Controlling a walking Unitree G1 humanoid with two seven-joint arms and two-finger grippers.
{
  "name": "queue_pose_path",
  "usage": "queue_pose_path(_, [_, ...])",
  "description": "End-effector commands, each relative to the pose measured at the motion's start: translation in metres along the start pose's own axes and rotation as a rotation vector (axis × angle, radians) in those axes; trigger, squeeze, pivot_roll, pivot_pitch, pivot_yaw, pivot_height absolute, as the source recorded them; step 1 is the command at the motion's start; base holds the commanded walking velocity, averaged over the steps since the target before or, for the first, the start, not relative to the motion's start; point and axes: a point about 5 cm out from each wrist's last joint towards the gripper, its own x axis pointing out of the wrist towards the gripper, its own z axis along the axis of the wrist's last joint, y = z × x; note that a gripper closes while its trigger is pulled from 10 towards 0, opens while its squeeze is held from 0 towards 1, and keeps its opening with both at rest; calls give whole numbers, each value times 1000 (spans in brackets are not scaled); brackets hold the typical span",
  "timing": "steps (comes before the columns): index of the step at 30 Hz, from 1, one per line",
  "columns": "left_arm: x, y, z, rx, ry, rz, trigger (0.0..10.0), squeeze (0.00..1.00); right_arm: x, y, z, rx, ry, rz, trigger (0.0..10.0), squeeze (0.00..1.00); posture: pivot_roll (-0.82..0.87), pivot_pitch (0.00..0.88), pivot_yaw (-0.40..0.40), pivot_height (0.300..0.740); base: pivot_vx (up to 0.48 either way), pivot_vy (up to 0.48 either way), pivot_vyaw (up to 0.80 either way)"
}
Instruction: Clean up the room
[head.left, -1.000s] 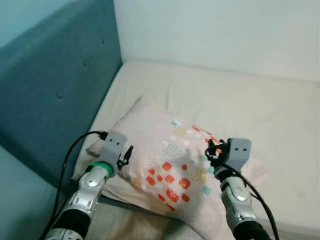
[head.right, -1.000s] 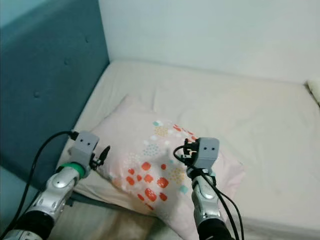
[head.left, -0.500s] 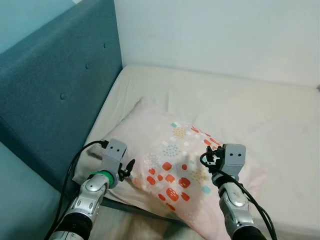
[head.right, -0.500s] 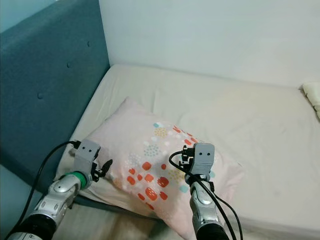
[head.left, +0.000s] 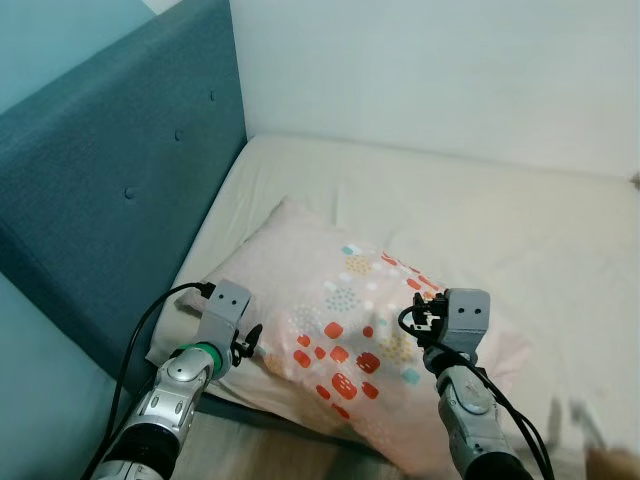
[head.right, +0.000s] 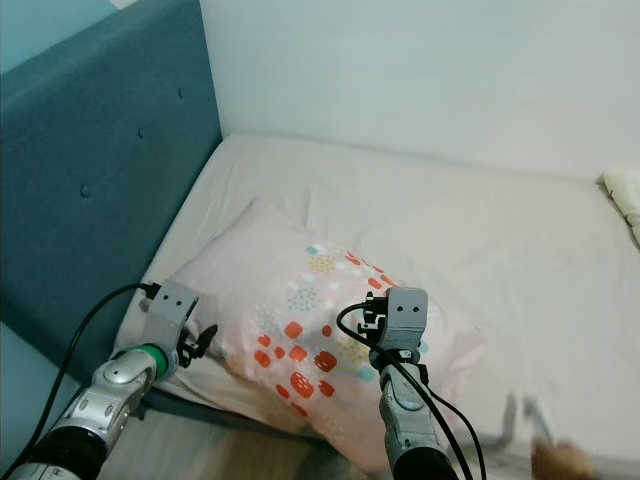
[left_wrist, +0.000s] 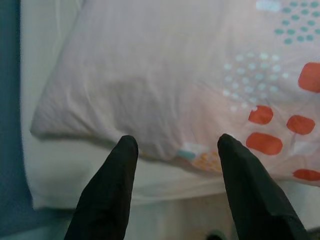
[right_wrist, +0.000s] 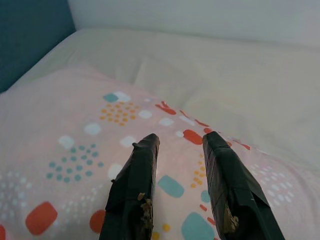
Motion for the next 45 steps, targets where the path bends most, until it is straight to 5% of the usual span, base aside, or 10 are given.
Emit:
queue_pose_path(1, [-1,-3,-4,-88,48,-29,10000,0,-3,-3,-3,-16,8,-7,10000,0,79,54,66,650,0,0,0])
queue_pose_path(16, [2,-15,3,-127,55,-54,10000,0,-2,-6,-1,-12,-2,-19,10000,0,73,48,68,610,0,0,0])
queue_pose_path(20, [1,-12,3,-184,75,-35,10000,0,-2,-6,-1,-12,-6,-21,10000,0,73,46,72,610,0,0,0])
queue_pose_path(23, [0,-4,4,-390,108,-20,10000,0,-1,-6,1,-22,-17,-19,10000,0,72,48,77,610,0,0,0])
queue_pose_path(24, [0,2,6,-497,120,-37,10000,275,-1,-6,3,-42,-34,-13,10000,0,72,53,80,610,0,0,0])
queue_pose_path(25, [0,2,6,-497,120,-37,10000,275,-1,-6,3,-42,-34,-13,10000,0,72,53,80,610,0,0,0])
queue_pose_path(26, [-2,5,9,-572,122,-73,10000,1000,-1,-6,7,-64,-58,-7,10000,0,72,63,83,610,0,0,0])
queue_pose_path(31, [-8,3,20,-747,79,-215,10000,1000,3,-21,42,-218,-233,-26,10000,0,54,88,86,610,0,0,0])
queue_pose_path(38, [-10,-12,18,-774,82,-266,10000,1000,6,-41,73,-313,-351,-61,10000,0,41,101,79,610,0,0,0])
queue_pose_path(45, [8,-54,18,-826,133,-332,10000,1000,8,-67,94,-350,-379,-95,10000,0,8,158,29,610,0,0,0])
